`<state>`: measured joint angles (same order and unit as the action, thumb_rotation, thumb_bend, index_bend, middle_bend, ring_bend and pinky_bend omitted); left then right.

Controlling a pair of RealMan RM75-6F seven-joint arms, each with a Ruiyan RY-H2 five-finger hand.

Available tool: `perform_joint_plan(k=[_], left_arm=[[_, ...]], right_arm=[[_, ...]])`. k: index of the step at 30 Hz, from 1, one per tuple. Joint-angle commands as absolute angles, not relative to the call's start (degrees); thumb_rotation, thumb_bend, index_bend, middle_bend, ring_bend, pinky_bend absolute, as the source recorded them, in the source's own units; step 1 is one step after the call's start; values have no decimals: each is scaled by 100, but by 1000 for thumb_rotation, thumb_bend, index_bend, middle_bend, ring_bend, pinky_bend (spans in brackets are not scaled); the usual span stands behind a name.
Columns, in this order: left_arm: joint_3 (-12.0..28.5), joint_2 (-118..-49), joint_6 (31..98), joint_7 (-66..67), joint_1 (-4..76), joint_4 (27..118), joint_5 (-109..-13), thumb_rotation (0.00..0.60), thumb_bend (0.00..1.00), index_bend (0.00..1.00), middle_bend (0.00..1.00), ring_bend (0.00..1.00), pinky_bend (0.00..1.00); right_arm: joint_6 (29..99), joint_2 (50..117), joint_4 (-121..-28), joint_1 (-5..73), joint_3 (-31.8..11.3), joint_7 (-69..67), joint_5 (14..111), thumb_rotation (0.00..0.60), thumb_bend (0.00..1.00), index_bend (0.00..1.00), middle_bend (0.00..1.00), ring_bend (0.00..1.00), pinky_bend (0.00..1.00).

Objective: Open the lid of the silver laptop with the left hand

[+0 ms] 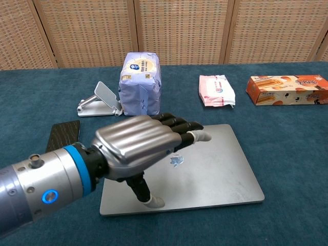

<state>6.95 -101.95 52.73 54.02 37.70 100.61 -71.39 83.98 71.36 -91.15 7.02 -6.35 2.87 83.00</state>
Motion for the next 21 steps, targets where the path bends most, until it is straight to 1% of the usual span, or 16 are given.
perform_joint_plan(k=[1, 11, 21], left_arm=[[643, -10573, 5389, 5678, 3889, 9782, -6875, 550, 131, 0, 0, 0, 0], [635, -11098, 5525, 6019, 4113, 9289, -6395, 551, 130, 0, 0, 0, 0], [645, -11410, 5608, 6061, 4277, 8979, -6136, 551, 148, 0, 0, 0, 0]], right_arm=[[8414, 7120, -9128, 708, -617, 258, 8360, 600, 414, 278, 242, 91, 171], [8368, 7110, -9114, 733, -550, 103, 8485, 600, 414, 278, 242, 91, 171], [8357, 7097, -9054, 727, -542, 24, 8473, 600, 414, 278, 242, 91, 172]])
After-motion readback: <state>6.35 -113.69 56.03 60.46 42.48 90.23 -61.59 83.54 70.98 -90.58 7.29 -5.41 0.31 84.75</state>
